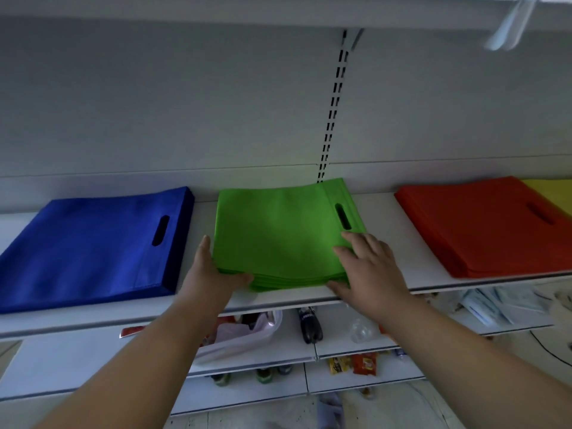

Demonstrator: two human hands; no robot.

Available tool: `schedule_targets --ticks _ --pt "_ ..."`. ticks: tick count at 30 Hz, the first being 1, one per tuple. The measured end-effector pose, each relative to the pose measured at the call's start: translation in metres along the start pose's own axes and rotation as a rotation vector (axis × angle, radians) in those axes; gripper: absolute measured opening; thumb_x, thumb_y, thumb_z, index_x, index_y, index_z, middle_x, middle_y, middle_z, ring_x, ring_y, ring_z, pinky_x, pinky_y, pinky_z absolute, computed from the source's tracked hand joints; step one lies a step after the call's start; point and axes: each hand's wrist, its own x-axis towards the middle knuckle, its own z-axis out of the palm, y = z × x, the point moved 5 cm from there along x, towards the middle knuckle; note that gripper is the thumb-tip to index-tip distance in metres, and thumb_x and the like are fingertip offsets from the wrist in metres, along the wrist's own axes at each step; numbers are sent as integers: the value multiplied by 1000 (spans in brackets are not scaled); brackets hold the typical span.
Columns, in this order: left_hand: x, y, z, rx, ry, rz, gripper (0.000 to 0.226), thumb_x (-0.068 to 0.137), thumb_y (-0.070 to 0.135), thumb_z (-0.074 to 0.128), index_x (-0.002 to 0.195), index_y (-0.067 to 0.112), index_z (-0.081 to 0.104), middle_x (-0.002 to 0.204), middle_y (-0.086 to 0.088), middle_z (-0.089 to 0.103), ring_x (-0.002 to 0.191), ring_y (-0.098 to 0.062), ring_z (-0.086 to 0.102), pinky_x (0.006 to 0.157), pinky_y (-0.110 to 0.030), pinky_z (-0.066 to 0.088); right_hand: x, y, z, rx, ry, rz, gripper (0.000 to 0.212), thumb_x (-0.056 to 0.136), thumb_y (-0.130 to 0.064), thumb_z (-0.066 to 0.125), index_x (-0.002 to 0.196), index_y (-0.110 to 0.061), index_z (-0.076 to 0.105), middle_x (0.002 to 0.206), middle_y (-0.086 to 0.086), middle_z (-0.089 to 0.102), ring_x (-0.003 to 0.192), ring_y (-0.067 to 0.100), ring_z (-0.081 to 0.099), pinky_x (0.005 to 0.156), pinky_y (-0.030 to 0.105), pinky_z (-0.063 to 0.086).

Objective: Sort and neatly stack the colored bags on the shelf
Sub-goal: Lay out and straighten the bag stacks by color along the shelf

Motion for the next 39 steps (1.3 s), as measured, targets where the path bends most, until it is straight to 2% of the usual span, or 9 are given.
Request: schedule_targets --ticks 3,8,13,19,24,28,32,35,39 --pt "-1 1 5 -258 -22 -15 102 64 14 88 147 36 32 126 3 61 115 -26 61 101 -50 48 6 -36 3 108 -18 -56 71 85 -64 54 141 -21 44 151 5 34 138 28 29 112 46 24" --pt "-8 25 18 -746 -59 -152 37 92 9 62 127 12 50 114 -14 66 101 -31 68 88 -47 57 30 -77 8 172 40 -92 54 86 -55 57 124 -17 54 123 4 51 115 27 45 95 41 37" --pt "-3 26 13 -791 51 -252 14 94 -4 52 104 4 55 107 -17 65 95 -32 67 80 -43 58 26 -68 10 118 159 -120 50 84 -49 61 121 -16 56 115 2 57 105 26 52 87 42 45" --pt "-5 25 13 -871 31 -290 11 93 -6 52 97 5 54 104 -19 65 97 -35 67 88 -49 56 27 -42 10 26 126 -34 57 72 -41 75 120 -15 58 117 4 58 110 27 52 93 43 43" --pt "3 3 3 -689 50 -289 14 94 -2 53 106 5 57 109 -16 64 100 -33 65 91 -47 54 10 34 3 -3 169 271 80 53 -46 85 121 -14 57 119 12 57 107 34 54 84 42 45" --pt "4 -12 0 -336 43 -244 30 94 11 58 124 8 55 107 -9 66 100 -30 65 95 -49 52 6 52 18 474 80 359 84 63 -52 79 135 -29 43 104 2 58 89 20 60 68 30 49" --pt "-1 -7 -8 -5 -13 -142 34 86 20 70 117 18 57 101 -5 69 94 -27 68 92 -49 53 5 59 20 749 34 280 100 54 -52 91 139 -43 39 116 -5 57 102 10 58 85 30 51" --pt "-9 6 -6 211 -78 2 44 76 15 79 104 35 51 93 -1 70 87 -23 68 85 -45 56 -2 68 23 749 -47 292 115 56 -37 93 148 -45 25 126 -3 43 111 11 50 94 29 41" --pt "-15 16 -6 278 -83 35 47 74 9 77 100 36 50 92 -3 69 88 -23 67 86 -47 56 2 67 25 704 -73 243 118 58 -41 92 151 -43 19 125 -2 44 111 10 49 96 30 43"
